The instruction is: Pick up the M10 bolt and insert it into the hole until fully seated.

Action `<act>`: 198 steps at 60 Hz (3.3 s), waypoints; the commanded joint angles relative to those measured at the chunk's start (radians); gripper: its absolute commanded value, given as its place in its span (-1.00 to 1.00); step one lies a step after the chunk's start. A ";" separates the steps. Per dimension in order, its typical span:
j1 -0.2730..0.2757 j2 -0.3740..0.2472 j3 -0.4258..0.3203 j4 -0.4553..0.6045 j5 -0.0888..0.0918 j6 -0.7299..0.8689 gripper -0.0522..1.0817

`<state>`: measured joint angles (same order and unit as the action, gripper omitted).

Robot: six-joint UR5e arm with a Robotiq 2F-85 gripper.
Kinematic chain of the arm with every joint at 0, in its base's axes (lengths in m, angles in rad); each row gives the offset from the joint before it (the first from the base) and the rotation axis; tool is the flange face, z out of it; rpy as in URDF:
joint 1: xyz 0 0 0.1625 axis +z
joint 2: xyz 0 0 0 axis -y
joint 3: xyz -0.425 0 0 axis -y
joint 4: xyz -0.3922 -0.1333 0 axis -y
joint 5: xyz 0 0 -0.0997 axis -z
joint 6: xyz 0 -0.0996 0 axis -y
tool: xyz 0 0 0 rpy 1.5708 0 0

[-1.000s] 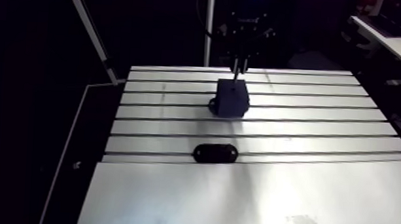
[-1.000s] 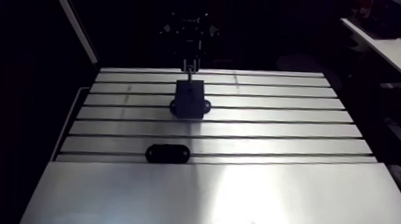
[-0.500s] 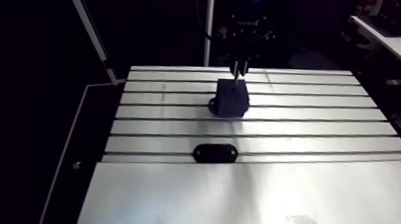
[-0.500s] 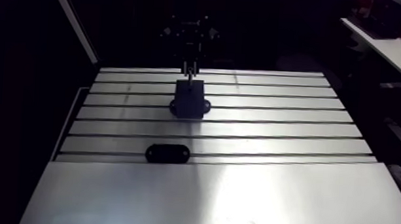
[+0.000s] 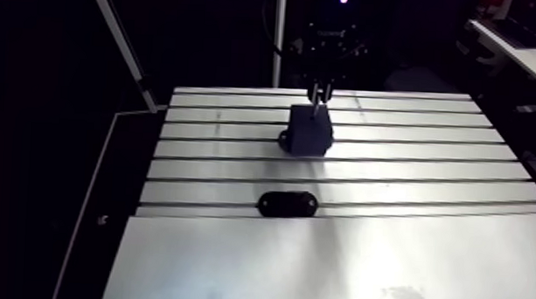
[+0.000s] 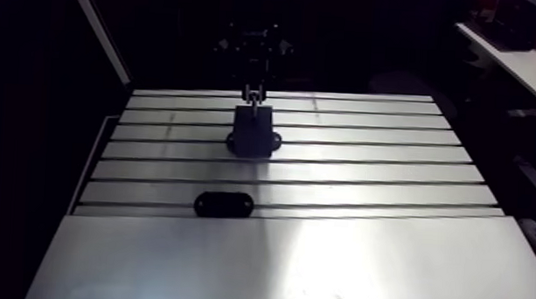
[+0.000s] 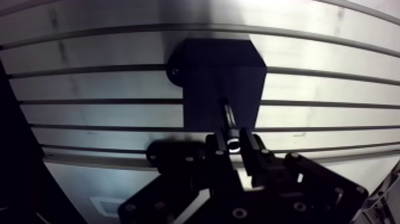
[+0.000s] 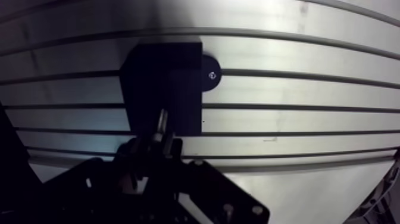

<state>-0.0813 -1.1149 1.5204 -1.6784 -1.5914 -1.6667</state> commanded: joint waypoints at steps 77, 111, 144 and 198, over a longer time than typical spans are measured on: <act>0.001 0.002 0.016 -0.039 0.001 0.000 0.99; 0.000 0.002 0.019 -0.037 0.001 0.000 0.99; 0.000 0.002 0.028 -0.037 0.000 0.000 0.99; 0.000 -0.007 0.042 -0.097 -0.002 0.002 -0.90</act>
<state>-0.0805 -1.1181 1.5637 -1.7545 -1.5934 -1.6636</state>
